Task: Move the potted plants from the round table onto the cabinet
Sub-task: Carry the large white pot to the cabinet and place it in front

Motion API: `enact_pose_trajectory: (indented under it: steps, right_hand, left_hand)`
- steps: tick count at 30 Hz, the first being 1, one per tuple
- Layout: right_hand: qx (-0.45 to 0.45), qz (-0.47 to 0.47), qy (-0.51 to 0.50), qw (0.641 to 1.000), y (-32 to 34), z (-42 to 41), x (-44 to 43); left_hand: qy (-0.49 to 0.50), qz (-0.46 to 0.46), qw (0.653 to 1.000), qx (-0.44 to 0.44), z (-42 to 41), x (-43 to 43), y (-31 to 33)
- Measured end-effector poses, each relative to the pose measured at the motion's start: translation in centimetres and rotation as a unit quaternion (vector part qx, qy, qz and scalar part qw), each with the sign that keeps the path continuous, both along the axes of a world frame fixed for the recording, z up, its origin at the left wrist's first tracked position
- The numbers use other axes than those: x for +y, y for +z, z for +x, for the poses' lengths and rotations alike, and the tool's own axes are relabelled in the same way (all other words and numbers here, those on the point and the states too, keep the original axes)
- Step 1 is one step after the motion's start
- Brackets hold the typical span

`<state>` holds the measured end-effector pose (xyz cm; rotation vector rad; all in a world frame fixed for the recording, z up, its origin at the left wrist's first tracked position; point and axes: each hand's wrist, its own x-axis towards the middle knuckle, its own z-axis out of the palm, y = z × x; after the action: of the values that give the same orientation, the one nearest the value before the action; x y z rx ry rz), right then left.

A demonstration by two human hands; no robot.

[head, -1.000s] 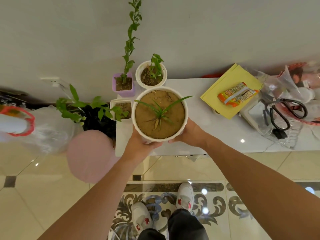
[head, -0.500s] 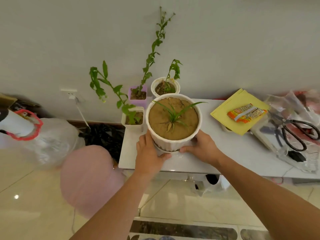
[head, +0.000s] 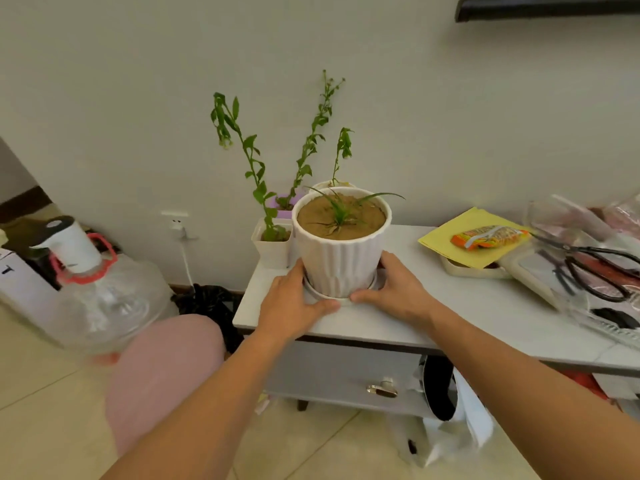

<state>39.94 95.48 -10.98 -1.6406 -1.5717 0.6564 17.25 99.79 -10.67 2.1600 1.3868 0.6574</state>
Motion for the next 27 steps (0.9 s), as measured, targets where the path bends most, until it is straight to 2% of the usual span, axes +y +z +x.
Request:
enact_pose_trajectory:
  steps: [8, 15, 22, 27]
  right_hand:
    - [0.024, 0.019, -0.006, 1.0, -0.2, 0.0, 0.3]
    - [0.101, 0.014, 0.03, 0.994, 0.1, 0.5, 0.1]
    - [0.097, 0.008, 0.0, 0.995, 0.0, 1.1, -1.1]
    - [0.095, 0.045, 0.003, 0.994, 0.4, -1.6, -1.5]
  left_hand:
    - [0.034, -0.052, 0.997, -0.056, 0.4, -0.4, 0.3]
    - [0.06, -0.056, 0.996, -0.034, 2.1, 0.0, 0.9]
    - [0.001, -0.068, 0.998, -0.007, 0.4, 0.9, 1.2]
    - [0.001, -0.053, 0.997, -0.05, 0.5, -0.6, 1.8]
